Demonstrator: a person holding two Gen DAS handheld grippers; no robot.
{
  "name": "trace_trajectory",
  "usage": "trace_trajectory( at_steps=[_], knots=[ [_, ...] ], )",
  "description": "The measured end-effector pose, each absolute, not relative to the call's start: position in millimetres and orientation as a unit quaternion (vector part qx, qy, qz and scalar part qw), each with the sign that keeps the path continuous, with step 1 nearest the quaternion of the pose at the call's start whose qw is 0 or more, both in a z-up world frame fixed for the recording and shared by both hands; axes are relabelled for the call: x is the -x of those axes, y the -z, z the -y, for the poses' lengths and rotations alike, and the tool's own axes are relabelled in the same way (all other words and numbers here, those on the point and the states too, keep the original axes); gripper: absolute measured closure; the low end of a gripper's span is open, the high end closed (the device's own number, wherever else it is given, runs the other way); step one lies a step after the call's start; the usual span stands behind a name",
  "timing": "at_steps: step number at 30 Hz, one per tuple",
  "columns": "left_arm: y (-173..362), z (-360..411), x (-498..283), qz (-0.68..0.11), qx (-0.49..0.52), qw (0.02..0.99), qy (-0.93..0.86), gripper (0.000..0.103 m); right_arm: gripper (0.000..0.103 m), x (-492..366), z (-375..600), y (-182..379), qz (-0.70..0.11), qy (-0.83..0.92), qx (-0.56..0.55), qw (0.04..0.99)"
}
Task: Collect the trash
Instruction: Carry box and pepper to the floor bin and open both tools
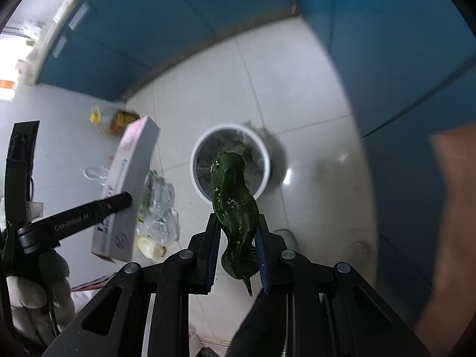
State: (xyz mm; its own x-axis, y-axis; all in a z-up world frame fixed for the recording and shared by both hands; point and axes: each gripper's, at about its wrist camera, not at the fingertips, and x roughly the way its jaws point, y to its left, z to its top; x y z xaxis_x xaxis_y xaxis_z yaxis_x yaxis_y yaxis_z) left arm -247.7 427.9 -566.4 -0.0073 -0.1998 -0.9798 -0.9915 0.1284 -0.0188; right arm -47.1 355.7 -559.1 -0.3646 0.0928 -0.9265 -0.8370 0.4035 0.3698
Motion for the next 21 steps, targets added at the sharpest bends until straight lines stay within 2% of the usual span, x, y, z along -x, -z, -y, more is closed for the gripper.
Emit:
trace_trajectory(
  at_steps=[5, 9, 10, 11, 12, 14, 16, 18, 20, 21],
  knots=[
    [689.5, -446.3, 278.2, -0.574, 0.573, 0.442, -0.384, 0.059, 0.079, 81.1, -384.7, 686.0, -0.712, -0.454, 0.280, 0.457],
    [742.8, -455.6, 290.1, -0.575, 0.589, 0.434, -0.365, 0.058, 0.078, 97.9, -400.6, 765.6, -0.734, -0.440, 0.290, 0.429],
    [749.7, -457.2, 294.4, -0.575, 0.590, 0.433, -0.367, 0.058, 0.075, 100.1, -404.9, 780.8, -0.736, -0.437, 0.295, 0.425],
    [747.6, -460.9, 292.0, -0.573, 0.589, 0.434, -0.369, 0.051, 0.073, 106.2, -413.0, 791.1, -0.736, -0.434, 0.300, 0.425],
    [748.5, -462.1, 295.0, -0.573, 0.584, 0.436, -0.374, 0.031, 0.069, 109.4, -418.6, 804.0, -0.734, -0.431, 0.311, 0.422],
    [742.1, -461.2, 299.0, -0.573, 0.576, 0.438, -0.384, 0.007, 0.042, 108.9, -427.5, 819.9, -0.730, -0.425, 0.321, 0.428],
    [729.5, -460.9, 304.5, -0.579, 0.554, 0.438, -0.407, 0.006, 0.038, 110.6, -428.2, 816.7, -0.718, -0.426, 0.334, 0.438],
    [714.7, -460.6, 308.9, -0.579, 0.531, 0.442, -0.432, 0.006, 0.028, 112.4, -432.2, 809.8, -0.702, -0.430, 0.345, 0.451],
    [690.9, -453.8, 313.6, -0.581, 0.498, 0.448, -0.462, 0.006, 0.004, 111.1, -428.7, 788.1, -0.668, -0.434, 0.376, 0.473],
    [678.9, -450.3, 313.6, -0.581, 0.487, 0.446, -0.476, 0.006, 0.001, 112.9, -427.7, 773.1, -0.646, -0.437, 0.394, 0.486]
  ],
)
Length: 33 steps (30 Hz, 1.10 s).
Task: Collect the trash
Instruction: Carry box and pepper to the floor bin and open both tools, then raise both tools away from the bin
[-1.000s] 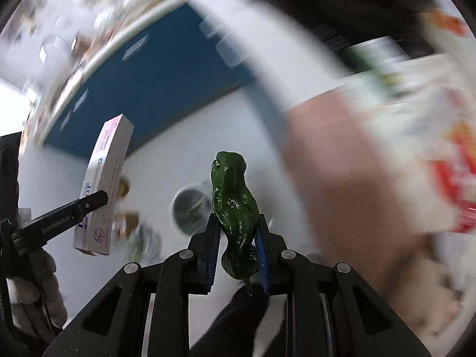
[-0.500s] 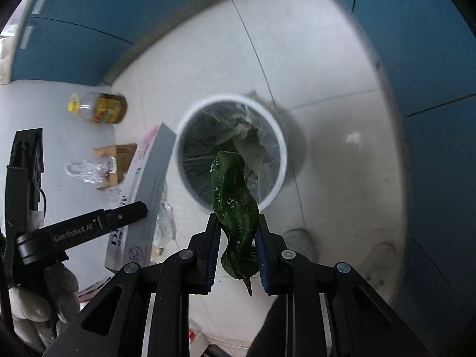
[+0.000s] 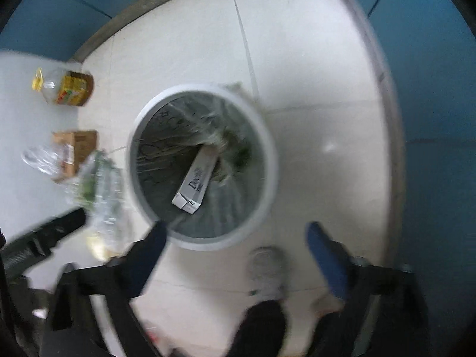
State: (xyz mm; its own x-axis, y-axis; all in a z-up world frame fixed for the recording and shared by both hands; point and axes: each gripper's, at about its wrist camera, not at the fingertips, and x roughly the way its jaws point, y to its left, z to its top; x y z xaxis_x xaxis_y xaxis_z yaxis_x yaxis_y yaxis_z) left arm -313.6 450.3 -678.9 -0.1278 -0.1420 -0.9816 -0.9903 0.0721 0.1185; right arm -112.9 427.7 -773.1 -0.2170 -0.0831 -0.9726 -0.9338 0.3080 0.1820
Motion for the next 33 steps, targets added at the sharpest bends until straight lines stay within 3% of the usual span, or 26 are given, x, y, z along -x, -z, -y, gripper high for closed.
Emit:
trace_trajectory(
  at_steps=[7, 19, 26, 33],
  knots=[
    [559.3, -421.5, 312.3, -0.550, 0.423, 0.479, -0.538, 0.000, 0.000, 117.8, -408.0, 650.2, -0.556, -0.455, 0.437, 0.541],
    [344.3, -357.7, 279.1, -0.499, 0.396, 0.545, -0.545, 0.000, 0.000, 108.5, -357.6, 399.6, -0.506, -0.507, 0.392, 0.577],
    [264.4, -324.0, 273.5, -0.481, 0.398, 0.565, -0.539, 0.000, 0.000, 102.5, -323.9, 293.3, -0.497, -0.526, 0.375, 0.580],
    [216.5, -295.9, 273.0, -0.459, 0.401, 0.589, -0.531, 0.000, 0.000, 101.8, -293.7, 233.0, -0.492, -0.549, 0.350, 0.578]
  ],
)
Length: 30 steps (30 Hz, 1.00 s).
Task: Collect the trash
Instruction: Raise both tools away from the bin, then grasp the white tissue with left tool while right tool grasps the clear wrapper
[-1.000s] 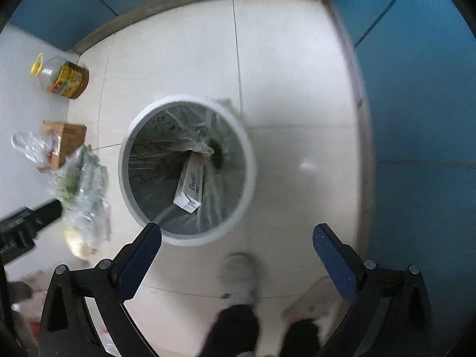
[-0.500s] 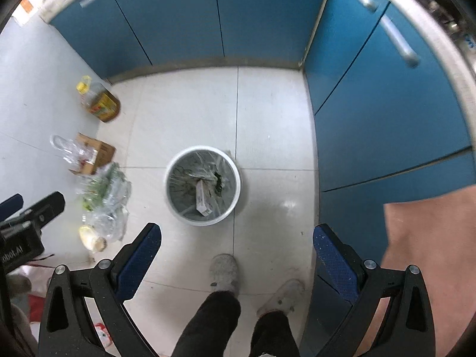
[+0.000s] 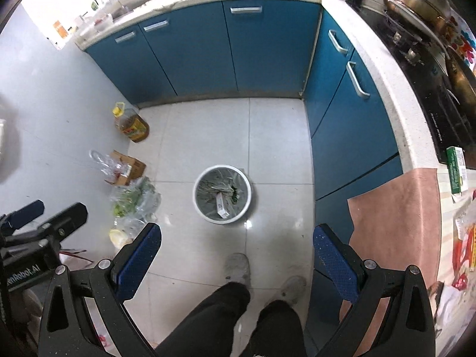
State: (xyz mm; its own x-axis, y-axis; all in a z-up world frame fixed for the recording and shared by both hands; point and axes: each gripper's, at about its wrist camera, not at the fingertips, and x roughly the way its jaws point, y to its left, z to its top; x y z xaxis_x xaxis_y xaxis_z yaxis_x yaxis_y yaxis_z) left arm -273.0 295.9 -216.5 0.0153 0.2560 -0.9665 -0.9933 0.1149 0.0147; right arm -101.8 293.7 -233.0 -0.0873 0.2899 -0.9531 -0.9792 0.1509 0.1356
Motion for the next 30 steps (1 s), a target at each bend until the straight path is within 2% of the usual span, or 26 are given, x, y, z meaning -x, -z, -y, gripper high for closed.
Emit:
trace_trajectory(
  at_steps=[9, 17, 23, 30],
  knots=[
    [171.8, -281.1, 228.1, -0.446, 0.377, 0.611, -0.535, 0.000, 0.000, 43.5, -260.6, 187.2, -0.533, -0.565, 0.242, 0.582],
    [140.3, -270.9, 60.5, -0.462, 0.320, 0.689, -0.458, 0.000, 0.000, -122.1, -180.5, 158.9, -0.548, -0.479, 0.148, 0.669],
    [176.4, -219.2, -97.0, -0.542, 0.309, 0.711, -0.325, 0.000, 0.000, -281.8, -59.7, 184.2, -0.590, -0.321, 0.078, 0.737],
    [252.1, -80.8, -239.9, -0.654, 0.249, 0.701, -0.140, 0.000, 0.000, -401.1, 90.7, 225.6, -0.625, -0.157, 0.009, 0.764]
  ],
)
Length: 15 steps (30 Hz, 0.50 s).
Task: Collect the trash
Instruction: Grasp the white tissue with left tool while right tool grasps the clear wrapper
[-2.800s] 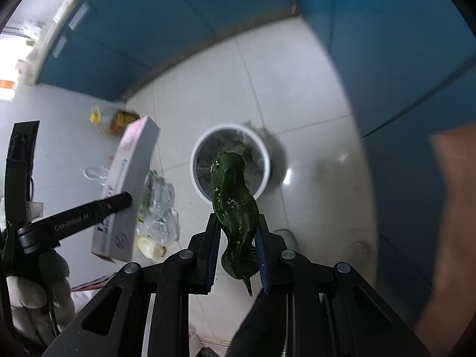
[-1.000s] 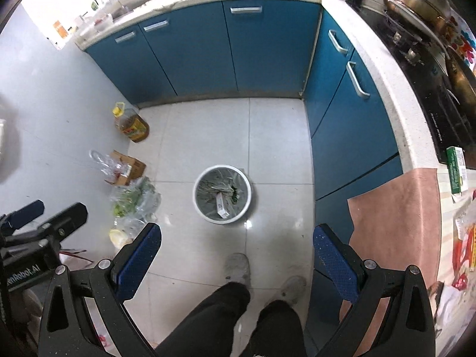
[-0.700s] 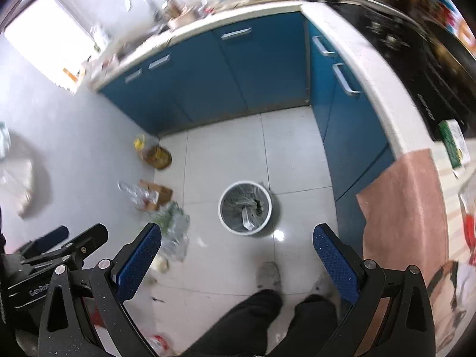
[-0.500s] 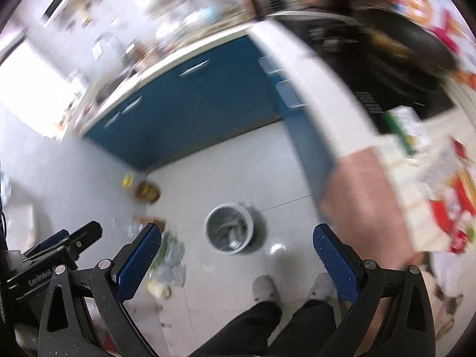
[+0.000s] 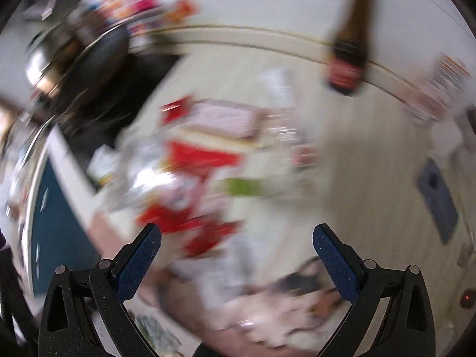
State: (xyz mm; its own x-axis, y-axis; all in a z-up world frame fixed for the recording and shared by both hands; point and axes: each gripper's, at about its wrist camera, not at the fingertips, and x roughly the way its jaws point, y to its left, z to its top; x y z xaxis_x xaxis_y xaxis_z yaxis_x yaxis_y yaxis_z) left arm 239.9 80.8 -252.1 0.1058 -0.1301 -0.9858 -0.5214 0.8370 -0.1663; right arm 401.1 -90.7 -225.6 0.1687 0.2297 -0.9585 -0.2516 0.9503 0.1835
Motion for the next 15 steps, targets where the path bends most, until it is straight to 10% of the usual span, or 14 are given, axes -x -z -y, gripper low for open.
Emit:
trace_trajectory(
  at_steps=[7, 12, 15],
  knots=[
    [318.0, 3.9, -301.9, -0.713, 0.190, 0.671, -0.073, 0.002, 0.000, -441.8, 158.8, 251.1, -0.641, -0.106, -0.006, 0.760],
    [317.9, 3.6, -302.2, -0.704, 0.173, 0.683, -0.084, 0.092, 0.000, -452.5, 157.4, 271.3, -0.652, -0.128, 0.006, 0.747],
    [309.0, -6.5, -291.4, -0.698, 0.168, 0.689, -0.099, 0.093, 0.000, -456.8, 145.4, 285.4, -0.651, -0.140, 0.017, 0.746]
  ],
)
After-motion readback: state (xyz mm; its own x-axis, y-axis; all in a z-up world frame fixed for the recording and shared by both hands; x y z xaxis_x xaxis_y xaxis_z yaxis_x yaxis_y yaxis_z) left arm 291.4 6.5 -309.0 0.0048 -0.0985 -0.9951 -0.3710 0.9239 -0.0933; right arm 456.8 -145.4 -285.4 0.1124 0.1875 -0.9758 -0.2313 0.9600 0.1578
